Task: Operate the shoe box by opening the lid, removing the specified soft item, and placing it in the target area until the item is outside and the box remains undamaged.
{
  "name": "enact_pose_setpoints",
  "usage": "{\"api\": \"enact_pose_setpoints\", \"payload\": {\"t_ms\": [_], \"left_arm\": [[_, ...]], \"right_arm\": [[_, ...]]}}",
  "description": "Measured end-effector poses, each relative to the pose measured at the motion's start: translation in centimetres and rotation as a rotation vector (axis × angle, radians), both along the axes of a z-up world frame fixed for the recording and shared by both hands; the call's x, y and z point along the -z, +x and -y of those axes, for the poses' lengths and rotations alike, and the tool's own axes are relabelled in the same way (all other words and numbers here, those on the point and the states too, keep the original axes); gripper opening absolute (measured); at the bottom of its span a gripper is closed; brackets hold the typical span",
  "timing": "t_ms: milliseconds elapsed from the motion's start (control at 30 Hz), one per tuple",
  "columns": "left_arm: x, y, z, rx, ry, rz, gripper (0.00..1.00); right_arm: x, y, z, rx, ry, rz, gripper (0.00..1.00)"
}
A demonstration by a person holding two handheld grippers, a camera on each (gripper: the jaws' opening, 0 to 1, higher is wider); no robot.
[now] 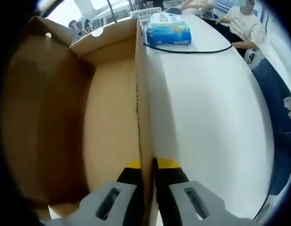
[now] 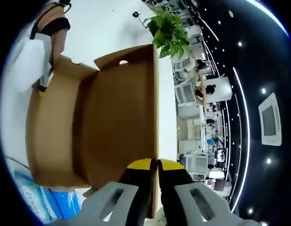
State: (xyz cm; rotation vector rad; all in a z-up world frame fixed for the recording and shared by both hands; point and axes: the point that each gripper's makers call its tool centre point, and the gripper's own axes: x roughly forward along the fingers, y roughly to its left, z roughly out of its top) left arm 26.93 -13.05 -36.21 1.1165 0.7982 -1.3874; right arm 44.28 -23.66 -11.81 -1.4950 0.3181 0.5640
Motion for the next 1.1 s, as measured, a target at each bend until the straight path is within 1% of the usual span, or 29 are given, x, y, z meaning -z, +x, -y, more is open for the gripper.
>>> {"api": "enact_pose_setpoints", "payload": {"t_ms": [33,200,233,267,367,800,900,1100], "left_arm": [[0.0,0.0,0.0,0.000,0.000,0.001,0.02],[0.0,0.0,0.0,0.003,0.001,0.003,0.02],[0.1,0.0,0.0,0.010,0.003,0.007,0.02],[0.1,0.0,0.0,0.010,0.003,0.007,0.02],[0.1,0.0,0.0,-0.001,0.001,0.001,0.02],[0.1,0.1,0.0,0.005,0.002,0.004,0.02],[0.1,0.1,0.0,0.002,0.001,0.003,0.02],[0.1,0.2,0.0,0.003,0.001,0.005,0.02]], "right_arm": [[0.0,-0.2,0.0,-0.015,-0.029,0.010,0.02],[-0.1,-0.8,-0.1,-0.002,0.006,0.017,0.02],[0.0,-0.8,-0.1,-0.002,-0.001,0.023,0.02],[-0.1,-0.9,-0.1,-0.015,-0.024,0.034,0.02],[-0.2,-1.0,-0.2,-0.003,0.001,0.037,0.02],[-0.5,-3.0,-0.4,-0.035,-0.017,0.086,0.03],[-0.6,-3.5,-0.6,-0.029,0.001,0.097,0.03],[-0.4,-4.2,-0.5,-0.023,0.006,0.107,0.03]]}}
